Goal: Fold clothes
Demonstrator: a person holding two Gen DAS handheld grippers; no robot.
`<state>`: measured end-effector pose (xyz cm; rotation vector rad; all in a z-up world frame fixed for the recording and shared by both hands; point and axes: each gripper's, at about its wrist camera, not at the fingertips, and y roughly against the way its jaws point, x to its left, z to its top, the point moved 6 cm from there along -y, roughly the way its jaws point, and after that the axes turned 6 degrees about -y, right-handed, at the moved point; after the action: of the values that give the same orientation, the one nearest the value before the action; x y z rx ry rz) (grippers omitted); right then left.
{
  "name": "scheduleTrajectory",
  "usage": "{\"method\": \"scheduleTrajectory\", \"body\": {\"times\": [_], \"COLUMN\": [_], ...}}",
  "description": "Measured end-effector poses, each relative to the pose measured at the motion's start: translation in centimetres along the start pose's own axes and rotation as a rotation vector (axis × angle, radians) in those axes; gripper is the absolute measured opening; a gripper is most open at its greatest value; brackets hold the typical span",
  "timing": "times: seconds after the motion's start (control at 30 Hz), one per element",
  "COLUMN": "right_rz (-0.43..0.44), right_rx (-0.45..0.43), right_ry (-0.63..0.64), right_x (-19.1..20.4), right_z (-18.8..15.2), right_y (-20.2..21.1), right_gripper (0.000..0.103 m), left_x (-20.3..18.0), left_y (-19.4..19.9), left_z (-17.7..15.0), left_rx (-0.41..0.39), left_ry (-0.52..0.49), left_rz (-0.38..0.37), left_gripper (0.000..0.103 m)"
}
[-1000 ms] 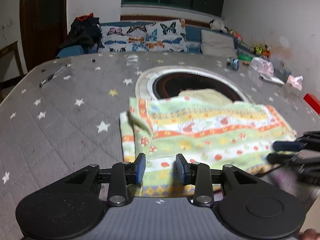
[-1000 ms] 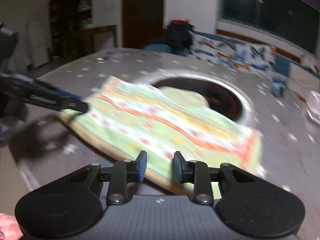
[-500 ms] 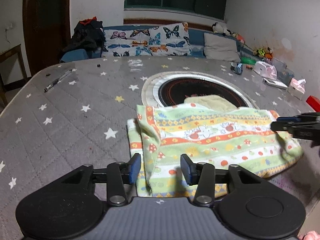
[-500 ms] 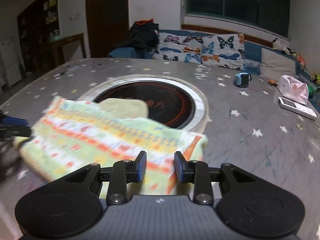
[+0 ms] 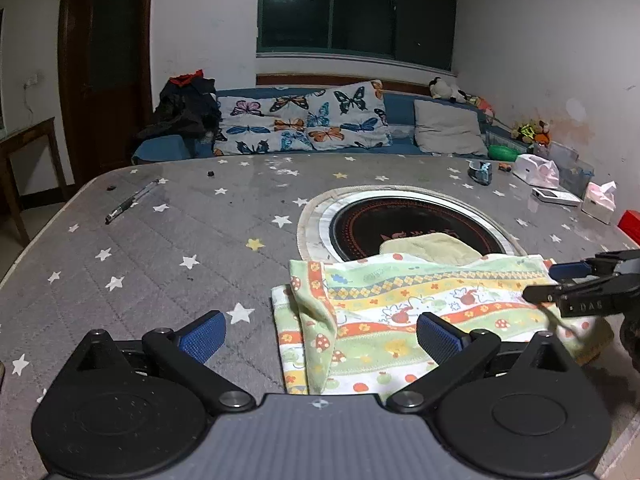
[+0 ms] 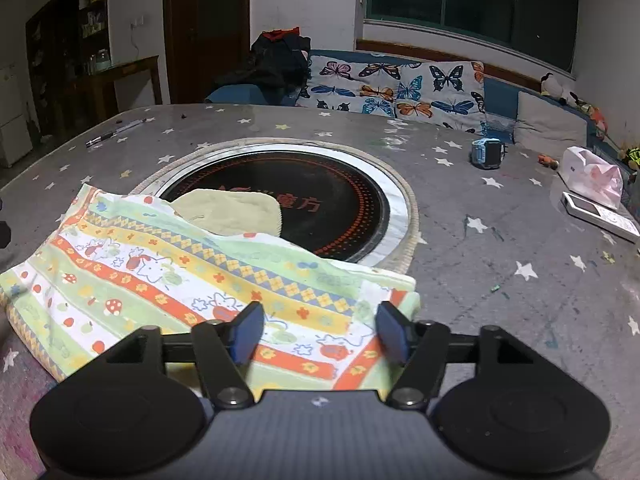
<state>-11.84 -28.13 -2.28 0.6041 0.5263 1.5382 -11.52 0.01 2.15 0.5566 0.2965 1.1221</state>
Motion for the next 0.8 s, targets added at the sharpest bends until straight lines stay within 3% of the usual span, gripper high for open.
{"method": "scheduleTrajectory", "body": {"times": [0.17,0.53,0.8], "right_rz": [-0.002,-0.027,-0.030], "right_rx": [-0.008,-0.016,-0.033], "right_ry": [0.007,-0.036,-0.077], "right_x": [0.6,0.3,-0.1], "right_z": [-0.1,-0.4,-0.6], "right_y": [-0.2,-0.8,-0.7], "right_gripper": [0.081,0.103,0.103], "left_x": [-0.2,-0.2,0.0], "left_y": [0.1,-1.2,-1.7], "left_z": [0.3,0.0,-0.6], "left_rx": [-0.014,0.050,0.092], "left_ry": [0.002,0.071,0.066], "left_rz": [0.011,0.006,0.027], "left_gripper": [0.103,0.103,0.103]}}
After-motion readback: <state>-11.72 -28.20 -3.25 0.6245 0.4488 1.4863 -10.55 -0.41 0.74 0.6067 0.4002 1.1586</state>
